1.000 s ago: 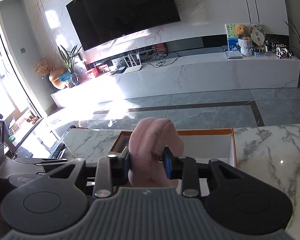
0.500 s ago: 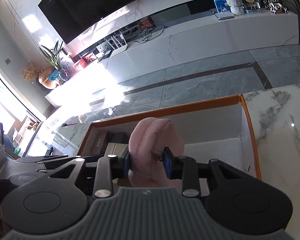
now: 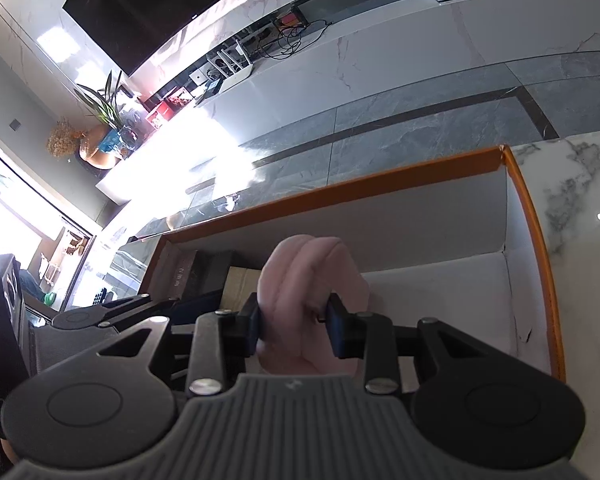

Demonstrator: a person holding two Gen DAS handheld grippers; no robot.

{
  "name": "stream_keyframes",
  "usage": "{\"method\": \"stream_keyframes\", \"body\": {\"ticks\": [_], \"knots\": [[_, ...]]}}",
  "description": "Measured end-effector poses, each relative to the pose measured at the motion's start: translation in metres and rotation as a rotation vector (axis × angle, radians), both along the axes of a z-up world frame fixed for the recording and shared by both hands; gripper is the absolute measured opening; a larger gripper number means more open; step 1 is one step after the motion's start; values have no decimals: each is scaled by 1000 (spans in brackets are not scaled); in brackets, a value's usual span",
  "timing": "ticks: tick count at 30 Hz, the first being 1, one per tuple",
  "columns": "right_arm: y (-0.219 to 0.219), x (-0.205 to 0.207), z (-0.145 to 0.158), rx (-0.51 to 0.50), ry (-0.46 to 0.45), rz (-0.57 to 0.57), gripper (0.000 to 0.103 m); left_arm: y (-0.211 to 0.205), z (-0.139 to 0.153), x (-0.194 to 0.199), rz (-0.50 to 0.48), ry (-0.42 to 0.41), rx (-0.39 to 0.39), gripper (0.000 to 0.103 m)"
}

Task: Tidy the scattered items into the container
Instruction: 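Lower the pink bag with the right tool while the left tool lowers the kraft box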

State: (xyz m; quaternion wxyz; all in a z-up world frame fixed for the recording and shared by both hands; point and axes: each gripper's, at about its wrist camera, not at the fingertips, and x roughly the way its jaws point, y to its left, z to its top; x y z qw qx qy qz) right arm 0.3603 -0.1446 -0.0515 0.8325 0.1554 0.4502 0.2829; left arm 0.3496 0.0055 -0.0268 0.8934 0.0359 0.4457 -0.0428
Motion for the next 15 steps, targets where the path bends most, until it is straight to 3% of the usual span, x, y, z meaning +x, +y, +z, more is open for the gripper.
{"method": "stream_keyframes", "body": {"ticks": [5,9,15], "knots": [[4,5,-7,-6,17,3,36,-1,-3,2,-3,8,-8,51],[4,7,-9,-1,19,6,36,-1,5,0,-10,-39,22,52],[7,6,-6,-17,27,6,36,4,22,-14,-27,-3,25,52]]}}
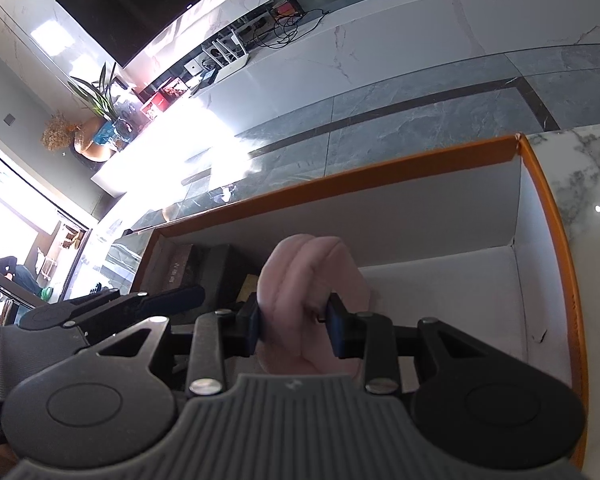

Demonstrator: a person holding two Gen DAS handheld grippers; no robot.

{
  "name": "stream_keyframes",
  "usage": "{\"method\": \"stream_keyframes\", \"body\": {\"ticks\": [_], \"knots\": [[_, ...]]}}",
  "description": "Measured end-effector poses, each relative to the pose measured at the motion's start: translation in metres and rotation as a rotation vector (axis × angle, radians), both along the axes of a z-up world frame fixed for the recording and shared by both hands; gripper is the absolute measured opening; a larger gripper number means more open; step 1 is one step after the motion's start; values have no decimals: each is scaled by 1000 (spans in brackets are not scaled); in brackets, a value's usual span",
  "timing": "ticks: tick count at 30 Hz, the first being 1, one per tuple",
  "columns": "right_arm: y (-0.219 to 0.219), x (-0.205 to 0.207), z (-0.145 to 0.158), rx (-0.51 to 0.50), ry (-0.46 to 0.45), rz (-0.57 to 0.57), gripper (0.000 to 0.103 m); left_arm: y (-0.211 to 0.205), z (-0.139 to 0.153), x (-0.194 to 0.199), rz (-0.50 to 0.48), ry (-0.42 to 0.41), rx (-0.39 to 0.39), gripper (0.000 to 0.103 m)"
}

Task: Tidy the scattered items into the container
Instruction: 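Lower the pink bag with the right tool while the left tool lowers the kraft box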

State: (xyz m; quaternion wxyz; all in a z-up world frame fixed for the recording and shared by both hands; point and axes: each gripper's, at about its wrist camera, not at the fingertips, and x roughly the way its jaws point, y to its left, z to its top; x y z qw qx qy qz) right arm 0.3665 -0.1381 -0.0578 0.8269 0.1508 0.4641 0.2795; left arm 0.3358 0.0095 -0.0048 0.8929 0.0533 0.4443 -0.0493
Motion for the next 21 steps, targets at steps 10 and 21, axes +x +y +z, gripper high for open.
{"method": "stream_keyframes", "body": {"ticks": [10,21], "knots": [[28,7,4,-17,-47,61,36,7,-12,-16,-39,88,-19,24],[30,0,7,-117,-105,147,54,18,-26,8,0,171,-76,20]]}}
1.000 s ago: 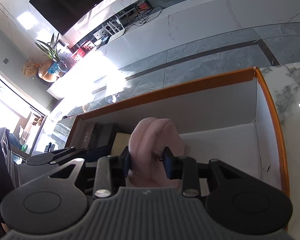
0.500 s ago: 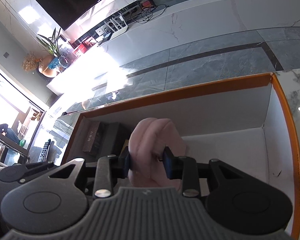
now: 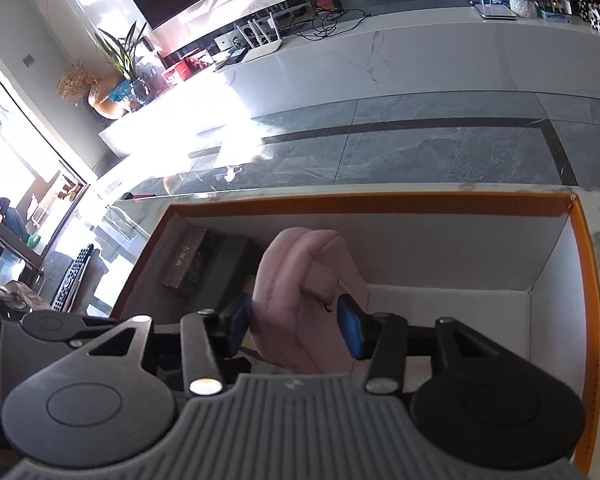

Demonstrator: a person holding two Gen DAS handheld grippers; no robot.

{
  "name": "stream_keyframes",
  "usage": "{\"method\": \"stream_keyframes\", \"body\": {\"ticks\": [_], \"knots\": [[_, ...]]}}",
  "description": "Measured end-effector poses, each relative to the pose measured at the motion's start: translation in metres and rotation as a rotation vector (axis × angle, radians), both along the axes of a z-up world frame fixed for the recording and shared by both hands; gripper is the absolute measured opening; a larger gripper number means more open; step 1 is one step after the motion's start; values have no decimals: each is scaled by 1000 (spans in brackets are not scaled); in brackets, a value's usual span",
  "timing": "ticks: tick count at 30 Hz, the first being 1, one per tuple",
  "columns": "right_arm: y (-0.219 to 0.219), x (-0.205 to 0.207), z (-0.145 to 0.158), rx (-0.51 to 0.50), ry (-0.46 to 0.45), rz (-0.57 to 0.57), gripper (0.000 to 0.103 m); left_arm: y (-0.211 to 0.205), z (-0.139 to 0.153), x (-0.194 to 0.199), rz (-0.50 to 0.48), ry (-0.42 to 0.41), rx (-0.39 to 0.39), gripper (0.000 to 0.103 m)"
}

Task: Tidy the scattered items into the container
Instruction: 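Lower the pink bag with the right tool while the left tool lowers the kraft box, then open both tools to release the bag and kraft box, then withdraw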

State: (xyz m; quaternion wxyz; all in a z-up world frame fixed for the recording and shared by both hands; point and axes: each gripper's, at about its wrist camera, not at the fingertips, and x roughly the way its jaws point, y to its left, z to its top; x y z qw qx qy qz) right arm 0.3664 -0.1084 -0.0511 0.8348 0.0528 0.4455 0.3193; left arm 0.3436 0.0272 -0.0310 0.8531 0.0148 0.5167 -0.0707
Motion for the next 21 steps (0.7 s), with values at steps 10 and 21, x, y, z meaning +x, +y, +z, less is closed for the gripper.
{"method": "stream_keyframes", "body": {"ticks": [10,21], "knots": [[-4,-6,-4,-161,-28,118,34,12,-9,11,51,3,-44,20],[15,0,-5,-156,-57,202,35,21,-6,11,65,-10,-60,16]]}}
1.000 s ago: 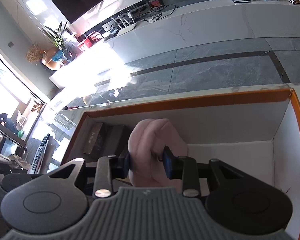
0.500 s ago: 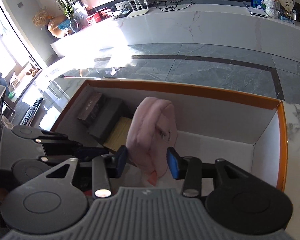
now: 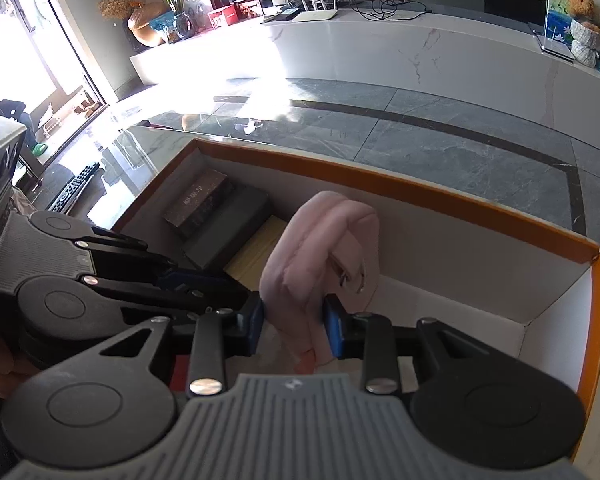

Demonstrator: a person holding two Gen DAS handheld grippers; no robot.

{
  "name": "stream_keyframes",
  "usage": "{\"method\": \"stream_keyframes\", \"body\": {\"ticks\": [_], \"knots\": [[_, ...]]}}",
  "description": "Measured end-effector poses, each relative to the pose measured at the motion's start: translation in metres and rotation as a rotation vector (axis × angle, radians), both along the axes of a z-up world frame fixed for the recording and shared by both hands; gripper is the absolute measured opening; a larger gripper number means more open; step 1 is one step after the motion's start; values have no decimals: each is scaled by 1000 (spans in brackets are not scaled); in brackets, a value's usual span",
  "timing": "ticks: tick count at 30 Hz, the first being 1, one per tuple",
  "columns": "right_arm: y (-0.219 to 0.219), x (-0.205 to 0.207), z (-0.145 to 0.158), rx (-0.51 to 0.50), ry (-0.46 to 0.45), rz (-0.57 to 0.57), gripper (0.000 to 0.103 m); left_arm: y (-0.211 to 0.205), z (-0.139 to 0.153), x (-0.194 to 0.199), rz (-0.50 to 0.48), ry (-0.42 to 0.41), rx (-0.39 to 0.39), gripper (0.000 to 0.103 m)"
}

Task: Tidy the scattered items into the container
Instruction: 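Open both tools to release the bag and kraft box, then withdraw, then grasp the pink wallet with the right tool while the left tool grasps the lotion tube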

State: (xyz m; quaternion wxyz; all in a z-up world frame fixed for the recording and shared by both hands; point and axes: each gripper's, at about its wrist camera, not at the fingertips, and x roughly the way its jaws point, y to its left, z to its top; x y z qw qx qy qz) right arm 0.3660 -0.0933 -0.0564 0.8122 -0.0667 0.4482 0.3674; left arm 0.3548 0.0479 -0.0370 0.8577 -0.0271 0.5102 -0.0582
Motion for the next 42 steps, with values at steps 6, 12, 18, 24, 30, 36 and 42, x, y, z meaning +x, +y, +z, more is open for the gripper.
{"method": "stream_keyframes", "body": {"ticks": [6,12,18,24,30,36,42], "knots": [[2,-8,8,-45,-30,-11,37,0,9,-15,-3,-8,0,16],[-6,-31,28,-53,-56,-34,40,-9,40,-41,-23,-61,15,16],[-39,-82,63,-19,-150,-79,40,-18,78,-90,-39,-156,24,17],[-95,-145,82,51,-199,-186,43,-22,98,-148,-25,-232,-21,21],[-149,-198,60,40,-200,-330,46,-21,90,-199,14,-242,-40,22],[-177,-241,21,-33,-204,-386,46,-20,68,-233,50,-226,-97,23],[-187,-264,-15,-132,-215,-384,48,-33,47,-255,59,-217,-75,23]]}}
